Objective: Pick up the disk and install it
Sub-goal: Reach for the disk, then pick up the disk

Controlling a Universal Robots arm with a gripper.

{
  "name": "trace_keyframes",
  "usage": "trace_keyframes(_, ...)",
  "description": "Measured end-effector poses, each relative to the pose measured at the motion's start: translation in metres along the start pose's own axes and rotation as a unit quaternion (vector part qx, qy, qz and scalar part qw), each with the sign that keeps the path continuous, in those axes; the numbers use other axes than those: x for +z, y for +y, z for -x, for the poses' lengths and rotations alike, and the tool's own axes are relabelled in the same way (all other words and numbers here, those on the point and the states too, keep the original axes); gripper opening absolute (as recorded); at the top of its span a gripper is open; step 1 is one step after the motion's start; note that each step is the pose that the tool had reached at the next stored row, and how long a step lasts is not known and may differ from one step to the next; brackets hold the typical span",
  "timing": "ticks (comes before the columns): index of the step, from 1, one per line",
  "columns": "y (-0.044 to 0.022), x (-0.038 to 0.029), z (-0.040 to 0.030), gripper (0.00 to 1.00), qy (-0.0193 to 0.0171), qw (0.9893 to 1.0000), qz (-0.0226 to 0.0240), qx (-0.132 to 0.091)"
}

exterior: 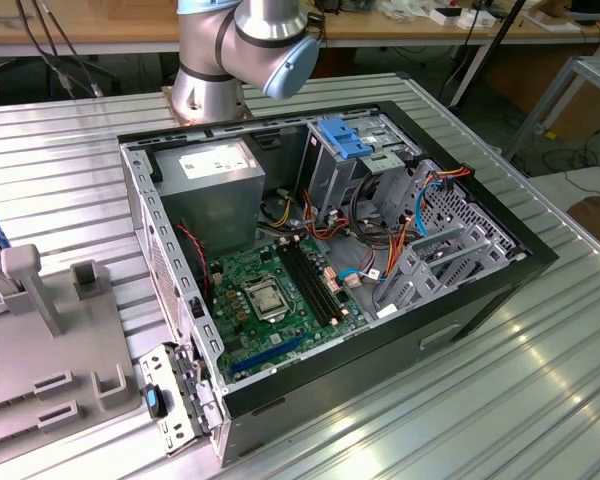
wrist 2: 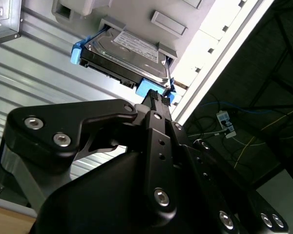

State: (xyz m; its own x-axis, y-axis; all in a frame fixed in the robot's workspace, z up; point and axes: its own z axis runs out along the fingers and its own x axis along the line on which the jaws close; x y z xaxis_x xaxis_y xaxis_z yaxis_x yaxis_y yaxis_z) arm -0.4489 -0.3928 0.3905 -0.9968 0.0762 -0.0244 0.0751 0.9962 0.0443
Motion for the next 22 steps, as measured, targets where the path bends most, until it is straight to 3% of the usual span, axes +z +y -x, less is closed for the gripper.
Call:
trace_keyframes(11,0.0000,0.0000,-0.0003,0.11,0.0000,1.0000,0.0000,-0.001)
trace_keyframes(14,0.0001,0.0000,-0.0004,0.11,0.0009,0.9998,0.0006,-0.022)
trace_keyframes(17,0.0000,0.0000,-0.0004,0.11,0.0028,0.9980,0.0015,-0.063)
trace_keyframes(20,0.0000,0.0000,-0.0003,0.11,0.0044,0.9949,0.0025,-0.101)
trace_keyframes(22,0.0000,0.0000,-0.0003,0.11,0.0069,0.9879,0.0037,-0.155)
